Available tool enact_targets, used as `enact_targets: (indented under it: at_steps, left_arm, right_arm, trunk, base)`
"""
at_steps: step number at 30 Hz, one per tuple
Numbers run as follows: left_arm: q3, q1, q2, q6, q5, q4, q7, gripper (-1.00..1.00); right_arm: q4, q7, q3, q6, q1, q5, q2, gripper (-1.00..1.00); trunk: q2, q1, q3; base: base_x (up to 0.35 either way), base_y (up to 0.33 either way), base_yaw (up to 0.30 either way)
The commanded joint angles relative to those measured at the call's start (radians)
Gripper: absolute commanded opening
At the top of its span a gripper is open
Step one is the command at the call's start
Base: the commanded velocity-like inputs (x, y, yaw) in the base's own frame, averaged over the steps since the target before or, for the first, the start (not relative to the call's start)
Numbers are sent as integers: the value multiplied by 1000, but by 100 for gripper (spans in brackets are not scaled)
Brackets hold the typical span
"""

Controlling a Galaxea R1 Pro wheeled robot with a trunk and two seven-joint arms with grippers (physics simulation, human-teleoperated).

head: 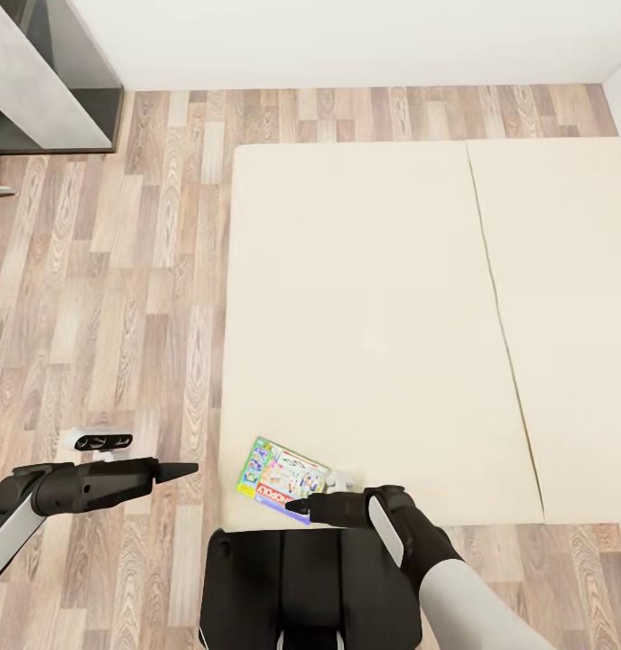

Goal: Put all the toys in the child's room - the three board games (two on the bed and one on the table), the two jigsaw puzzles on the table, and the tennis ball on the table - inside the toy box on the table in the child's room.

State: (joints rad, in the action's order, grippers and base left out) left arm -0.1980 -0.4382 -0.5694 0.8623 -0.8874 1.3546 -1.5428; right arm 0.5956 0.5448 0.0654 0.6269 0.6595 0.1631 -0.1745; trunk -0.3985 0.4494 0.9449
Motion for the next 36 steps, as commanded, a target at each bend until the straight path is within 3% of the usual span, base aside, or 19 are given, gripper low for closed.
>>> enact_targets:
  at_steps: [1, 13, 36]
  left_arm:
    - [-3, -1, -1, 11, -5, 0, -2, 100]
    - [-3, -1, -1, 11, -5, 0, -2, 100]
    - [-3, -1, -1, 11, -5, 0, -2, 100]
  right_arm:
    - [1, -3, 1, 8, 0, 9, 0, 100]
    - [1, -3, 1, 8, 0, 9, 0, 100]
    - [4, -2, -2, 10, 0, 9, 3, 100]
  trunk:
    - [-2, 1, 1]
    - [-2, 1, 1]
    - [-2, 1, 1]
  base:
    - [0, 17, 0]
    - [0, 123, 0]
    - [0, 6, 0]
